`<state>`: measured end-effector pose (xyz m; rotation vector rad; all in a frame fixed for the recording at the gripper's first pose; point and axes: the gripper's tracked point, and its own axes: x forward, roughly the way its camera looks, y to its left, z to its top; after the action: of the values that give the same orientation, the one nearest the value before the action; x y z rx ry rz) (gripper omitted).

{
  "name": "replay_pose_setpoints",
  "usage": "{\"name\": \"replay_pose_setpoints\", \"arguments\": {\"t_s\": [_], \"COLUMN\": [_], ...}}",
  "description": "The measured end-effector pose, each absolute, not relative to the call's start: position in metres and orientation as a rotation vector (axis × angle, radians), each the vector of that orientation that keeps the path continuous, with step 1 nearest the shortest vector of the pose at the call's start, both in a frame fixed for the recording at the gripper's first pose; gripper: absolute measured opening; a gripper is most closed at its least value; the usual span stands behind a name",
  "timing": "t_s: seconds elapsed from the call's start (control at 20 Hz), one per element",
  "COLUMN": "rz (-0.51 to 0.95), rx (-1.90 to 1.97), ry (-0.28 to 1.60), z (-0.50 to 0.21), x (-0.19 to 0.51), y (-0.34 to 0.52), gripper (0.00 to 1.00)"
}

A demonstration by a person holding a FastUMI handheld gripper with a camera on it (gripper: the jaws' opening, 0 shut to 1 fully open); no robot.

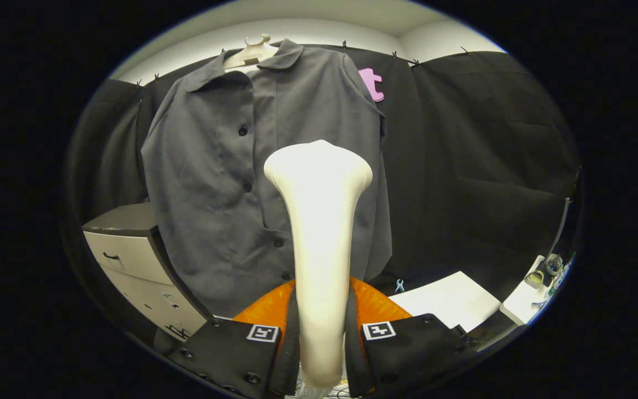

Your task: Iron the clothes twice with a garment steamer, once on the left side and once on the right side.

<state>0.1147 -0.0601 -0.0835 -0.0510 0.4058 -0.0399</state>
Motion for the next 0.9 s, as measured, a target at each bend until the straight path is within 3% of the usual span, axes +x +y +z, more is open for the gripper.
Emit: {"name": "replay_pose_setpoints", "arguments": {"t_s": [0.55, 0.9], "rz": [0.024, 0.062], "rx": [-0.069, -0.087], "ry": [0.242, 0.189], "z": [0.016, 0.04], "x": [0.063, 0.021], "y": [-0.015, 0.02], "gripper": [0.41, 0.41]}}
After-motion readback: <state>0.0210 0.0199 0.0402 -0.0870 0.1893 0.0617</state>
